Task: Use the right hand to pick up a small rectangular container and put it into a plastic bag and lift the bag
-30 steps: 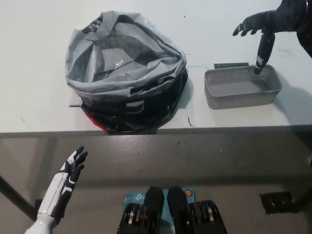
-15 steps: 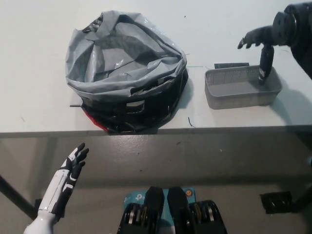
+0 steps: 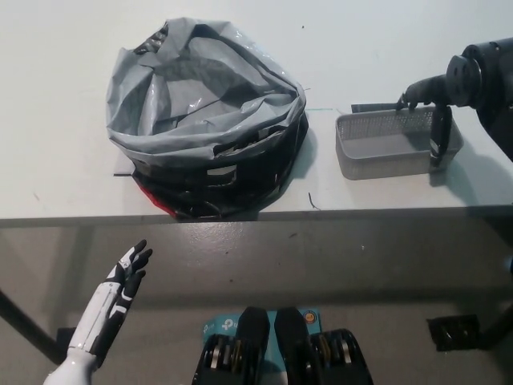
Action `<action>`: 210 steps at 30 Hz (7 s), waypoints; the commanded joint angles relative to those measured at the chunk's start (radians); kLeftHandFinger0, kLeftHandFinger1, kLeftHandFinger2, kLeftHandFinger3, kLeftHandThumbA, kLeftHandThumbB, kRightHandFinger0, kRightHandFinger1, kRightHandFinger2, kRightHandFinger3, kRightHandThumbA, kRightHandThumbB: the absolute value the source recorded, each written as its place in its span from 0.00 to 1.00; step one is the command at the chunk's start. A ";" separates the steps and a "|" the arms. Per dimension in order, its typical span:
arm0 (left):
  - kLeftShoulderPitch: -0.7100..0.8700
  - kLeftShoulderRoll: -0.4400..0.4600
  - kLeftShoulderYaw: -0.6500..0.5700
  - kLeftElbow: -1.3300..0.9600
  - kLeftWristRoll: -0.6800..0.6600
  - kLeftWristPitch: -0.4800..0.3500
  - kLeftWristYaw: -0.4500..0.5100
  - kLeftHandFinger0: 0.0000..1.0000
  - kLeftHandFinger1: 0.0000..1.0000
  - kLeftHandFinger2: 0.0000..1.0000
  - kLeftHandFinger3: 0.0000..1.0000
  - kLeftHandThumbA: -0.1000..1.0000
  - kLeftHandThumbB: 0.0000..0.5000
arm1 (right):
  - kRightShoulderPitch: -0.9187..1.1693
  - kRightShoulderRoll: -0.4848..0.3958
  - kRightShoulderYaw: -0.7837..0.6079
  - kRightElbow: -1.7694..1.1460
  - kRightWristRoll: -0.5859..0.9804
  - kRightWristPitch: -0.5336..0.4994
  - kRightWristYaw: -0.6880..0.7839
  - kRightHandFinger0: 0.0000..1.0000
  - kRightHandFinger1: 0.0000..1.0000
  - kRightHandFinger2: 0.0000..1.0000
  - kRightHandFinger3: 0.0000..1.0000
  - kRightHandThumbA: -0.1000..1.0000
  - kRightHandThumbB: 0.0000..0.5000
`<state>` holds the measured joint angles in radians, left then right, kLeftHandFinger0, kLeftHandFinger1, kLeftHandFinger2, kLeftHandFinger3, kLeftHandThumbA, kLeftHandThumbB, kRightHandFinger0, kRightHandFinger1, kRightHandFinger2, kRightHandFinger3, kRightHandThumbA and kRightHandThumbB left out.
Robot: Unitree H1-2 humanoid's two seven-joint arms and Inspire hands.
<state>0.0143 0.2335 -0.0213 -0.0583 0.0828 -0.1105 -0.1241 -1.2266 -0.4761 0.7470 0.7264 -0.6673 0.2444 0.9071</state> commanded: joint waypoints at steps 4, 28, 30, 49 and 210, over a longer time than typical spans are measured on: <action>-0.019 0.025 -0.005 -0.024 0.034 -0.012 -0.005 1.00 1.00 1.00 1.00 1.00 0.43 | -0.087 -0.009 -0.039 -0.008 -0.016 -0.034 -0.008 1.00 1.00 1.00 1.00 1.00 1.00; -0.028 0.030 -0.008 -0.021 0.033 -0.022 -0.010 1.00 1.00 1.00 1.00 1.00 0.43 | -0.085 0.021 -0.040 -0.014 -0.033 -0.081 0.002 1.00 1.00 1.00 1.00 1.00 1.00; -0.031 0.029 -0.008 -0.015 0.032 -0.027 -0.009 1.00 1.00 1.00 1.00 1.00 0.43 | -0.084 0.022 -0.034 -0.015 -0.038 -0.087 0.005 1.00 1.00 1.00 1.00 1.00 1.00; -0.029 0.027 -0.011 -0.017 0.030 -0.032 -0.010 1.00 1.00 1.00 1.00 1.00 0.43 | -0.096 0.068 -0.047 0.084 -0.038 -0.071 -0.038 1.00 1.00 1.00 1.00 1.00 1.00; -0.080 0.046 -0.034 -0.017 0.027 0.031 -0.063 0.96 1.00 1.00 1.00 0.99 0.32 | -0.161 0.608 -0.499 0.246 0.266 -0.372 -0.976 0.00 0.23 0.68 0.78 0.00 0.34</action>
<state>-0.0505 0.2567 -0.0523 -0.0611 0.1125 -0.0744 -0.1676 -1.3542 0.1675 0.2491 1.0152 -0.4057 -0.1698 -0.0852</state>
